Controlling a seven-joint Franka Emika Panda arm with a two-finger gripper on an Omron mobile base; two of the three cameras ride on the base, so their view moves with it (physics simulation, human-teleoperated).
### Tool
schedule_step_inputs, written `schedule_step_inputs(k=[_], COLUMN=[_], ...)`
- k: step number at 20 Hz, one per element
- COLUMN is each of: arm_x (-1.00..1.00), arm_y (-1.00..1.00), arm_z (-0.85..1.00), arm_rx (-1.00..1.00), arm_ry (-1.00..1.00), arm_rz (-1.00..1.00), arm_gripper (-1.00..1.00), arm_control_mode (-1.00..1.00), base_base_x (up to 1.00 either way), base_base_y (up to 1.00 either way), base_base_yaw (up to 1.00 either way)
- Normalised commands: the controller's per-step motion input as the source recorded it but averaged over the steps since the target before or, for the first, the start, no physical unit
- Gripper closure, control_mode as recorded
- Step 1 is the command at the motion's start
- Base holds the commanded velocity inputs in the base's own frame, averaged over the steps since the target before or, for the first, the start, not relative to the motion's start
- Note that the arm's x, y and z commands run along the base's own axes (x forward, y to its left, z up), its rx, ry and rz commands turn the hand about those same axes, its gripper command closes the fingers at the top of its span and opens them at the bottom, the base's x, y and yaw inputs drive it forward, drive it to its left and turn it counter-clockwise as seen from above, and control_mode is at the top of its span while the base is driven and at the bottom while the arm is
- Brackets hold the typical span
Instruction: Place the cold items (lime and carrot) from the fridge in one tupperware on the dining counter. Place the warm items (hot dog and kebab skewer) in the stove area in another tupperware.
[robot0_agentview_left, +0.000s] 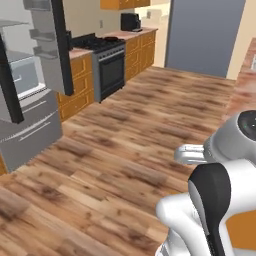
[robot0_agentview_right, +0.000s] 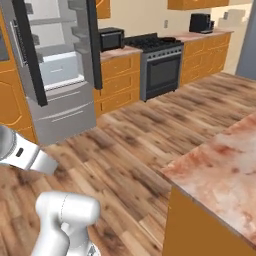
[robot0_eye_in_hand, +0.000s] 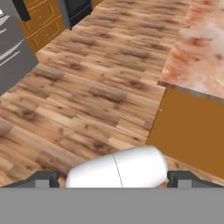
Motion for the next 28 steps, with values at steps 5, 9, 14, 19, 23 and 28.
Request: schedule_step_inputs(k=[5,9,14,19,23,28], arm_x=[0.00,0.00,0.00,0.00,0.00,0.00], arm_y=[0.00,0.00,0.00,0.00,0.00,0.00], arm_z=[0.00,0.00,0.00,0.00,0.00,0.00], arm_rx=[0.00,0.00,0.00,0.00,0.00,0.00], arm_ry=[0.00,0.00,0.00,0.00,0.00,0.00], arm_rz=[0.00,0.00,0.00,0.00,0.00,0.00], arm_gripper=[-1.00,-1.00,-1.00,-1.00,-1.00,-1.00], arm_control_mode=[1.00,1.00,1.00,1.00,1.00,1.00], base_base_x=[0.80,0.75,0.77,0.87,0.99,1.00], base_base_y=[1.00,0.98,0.95,0.98,0.74,0.26], base_base_yaw=[-0.28,-0.49,-0.56,-0.49,-0.32,-0.12])
